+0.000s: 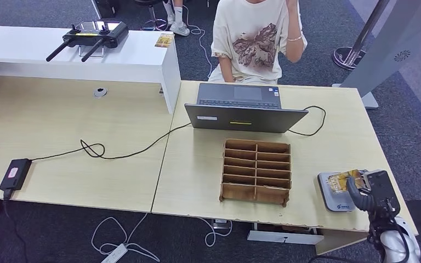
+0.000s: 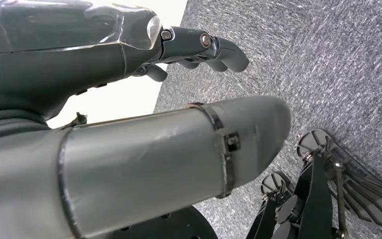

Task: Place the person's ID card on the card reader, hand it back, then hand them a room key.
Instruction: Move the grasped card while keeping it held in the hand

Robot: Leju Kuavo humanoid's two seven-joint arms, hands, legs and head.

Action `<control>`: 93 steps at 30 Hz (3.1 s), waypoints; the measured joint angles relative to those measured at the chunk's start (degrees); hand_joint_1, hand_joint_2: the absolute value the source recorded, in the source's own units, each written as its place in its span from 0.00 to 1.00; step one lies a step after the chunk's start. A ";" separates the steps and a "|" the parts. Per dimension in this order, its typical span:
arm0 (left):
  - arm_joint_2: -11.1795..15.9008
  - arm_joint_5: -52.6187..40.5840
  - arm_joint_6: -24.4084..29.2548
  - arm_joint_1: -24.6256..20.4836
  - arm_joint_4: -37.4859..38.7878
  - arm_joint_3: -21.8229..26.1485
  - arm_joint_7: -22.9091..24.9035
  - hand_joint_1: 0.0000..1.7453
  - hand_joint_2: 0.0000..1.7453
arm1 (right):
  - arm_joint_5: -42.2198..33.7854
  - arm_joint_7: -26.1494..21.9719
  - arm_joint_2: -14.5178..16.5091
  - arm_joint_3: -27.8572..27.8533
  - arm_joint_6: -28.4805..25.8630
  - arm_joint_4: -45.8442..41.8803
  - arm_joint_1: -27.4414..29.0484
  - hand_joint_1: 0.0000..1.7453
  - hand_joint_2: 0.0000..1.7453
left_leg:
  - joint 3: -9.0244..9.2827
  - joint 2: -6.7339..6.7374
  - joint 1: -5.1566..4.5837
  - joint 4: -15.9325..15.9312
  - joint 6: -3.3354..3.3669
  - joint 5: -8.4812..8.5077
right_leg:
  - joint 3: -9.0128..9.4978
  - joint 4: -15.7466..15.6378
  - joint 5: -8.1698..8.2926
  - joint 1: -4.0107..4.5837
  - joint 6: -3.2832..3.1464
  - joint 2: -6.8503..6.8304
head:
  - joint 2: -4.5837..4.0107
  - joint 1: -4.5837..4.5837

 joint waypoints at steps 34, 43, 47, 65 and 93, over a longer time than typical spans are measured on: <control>0.05 0.17 0.31 -0.15 0.00 0.04 0.39 0.00 0.00 | 3.26 -1.27 0.09 1.25 -2.55 7.50 -2.17 1.00 1.00 | 0.00 0.00 0.00 0.00 0.01 0.01 | 0.01 0.00 0.00 0.00 0.00 0.00 | 0.00 -0.01; -0.01 0.20 0.69 -0.16 0.00 0.24 0.41 0.00 0.00 | 8.87 0.08 0.09 2.52 -7.32 8.55 -2.94 1.00 1.00 | 0.01 0.01 0.00 0.00 0.01 0.01 | 0.00 0.00 0.00 0.00 0.00 0.01 | 0.00 0.00; -0.01 0.16 0.70 -0.15 0.00 0.26 0.41 0.00 0.00 | 9.99 0.29 0.09 2.54 -7.94 8.64 -2.97 1.00 1.00 | 0.01 0.01 0.00 0.00 0.01 0.01 | 0.01 0.00 0.01 0.00 0.00 0.00 | 0.00 0.00; -0.01 -0.02 0.62 -0.14 0.00 0.26 0.41 0.00 0.00 | 16.05 2.80 0.60 2.57 -10.29 5.38 -1.13 1.00 1.00 | 0.06 0.02 0.00 0.00 0.01 0.01 | 0.04 -0.01 0.01 0.00 0.00 0.02 | 0.00 -0.01; -0.01 0.17 0.62 -0.10 0.00 0.39 0.38 0.00 0.00 | 7.50 -1.43 1.50 -0.10 -4.28 0.00 1.17 1.00 1.00 | 0.06 0.01 0.00 0.00 0.01 0.01 | 0.05 0.00 0.01 0.00 0.00 0.01 | 0.00 0.00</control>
